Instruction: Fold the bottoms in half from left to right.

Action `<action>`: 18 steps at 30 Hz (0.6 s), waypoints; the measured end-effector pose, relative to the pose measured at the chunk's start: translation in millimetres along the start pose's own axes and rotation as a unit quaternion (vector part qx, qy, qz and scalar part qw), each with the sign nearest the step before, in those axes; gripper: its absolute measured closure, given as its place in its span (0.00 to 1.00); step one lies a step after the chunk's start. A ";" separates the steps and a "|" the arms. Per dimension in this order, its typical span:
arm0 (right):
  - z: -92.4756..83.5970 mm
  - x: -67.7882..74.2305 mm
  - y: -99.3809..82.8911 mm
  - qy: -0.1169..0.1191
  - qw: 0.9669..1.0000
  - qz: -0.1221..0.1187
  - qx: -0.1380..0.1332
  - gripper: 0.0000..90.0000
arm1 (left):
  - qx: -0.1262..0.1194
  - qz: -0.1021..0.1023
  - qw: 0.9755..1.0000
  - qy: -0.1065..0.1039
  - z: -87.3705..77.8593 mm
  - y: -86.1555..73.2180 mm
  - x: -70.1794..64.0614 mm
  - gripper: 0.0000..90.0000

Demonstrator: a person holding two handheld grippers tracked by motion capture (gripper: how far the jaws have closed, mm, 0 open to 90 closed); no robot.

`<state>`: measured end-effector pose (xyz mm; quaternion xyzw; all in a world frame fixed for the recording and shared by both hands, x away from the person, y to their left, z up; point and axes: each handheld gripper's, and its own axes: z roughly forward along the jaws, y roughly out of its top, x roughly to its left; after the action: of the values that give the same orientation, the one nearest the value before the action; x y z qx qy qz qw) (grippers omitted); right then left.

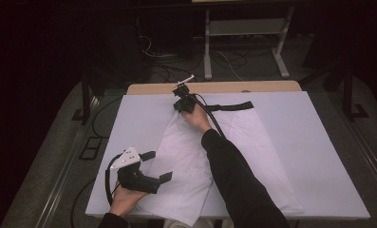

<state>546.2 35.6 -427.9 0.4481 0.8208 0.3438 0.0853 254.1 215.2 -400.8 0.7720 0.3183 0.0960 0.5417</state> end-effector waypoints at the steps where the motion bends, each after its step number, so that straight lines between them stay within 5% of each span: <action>1: 0.0 0.0 0.0 0.000 1.000 0.000 0.000 0.94 | 0.000 0.000 1.000 0.000 0.0 0.0 0.0 0.00; 7: -6.3 -2.6 -1.4 0.009 1.000 -0.002 -0.005 0.94 | 0.027 -0.006 1.000 -0.008 -1.9 -3.1 1.3 0.00; 18: -9.8 -5.5 -2.9 0.013 1.000 0.000 -0.011 0.94 | 0.060 -0.022 0.998 0.009 -21.8 -8.8 8.9 0.00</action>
<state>543.1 25.5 -423.3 0.4430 0.8179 0.3584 0.0792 246.9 239.3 -401.9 0.7954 0.3452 0.0720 0.4929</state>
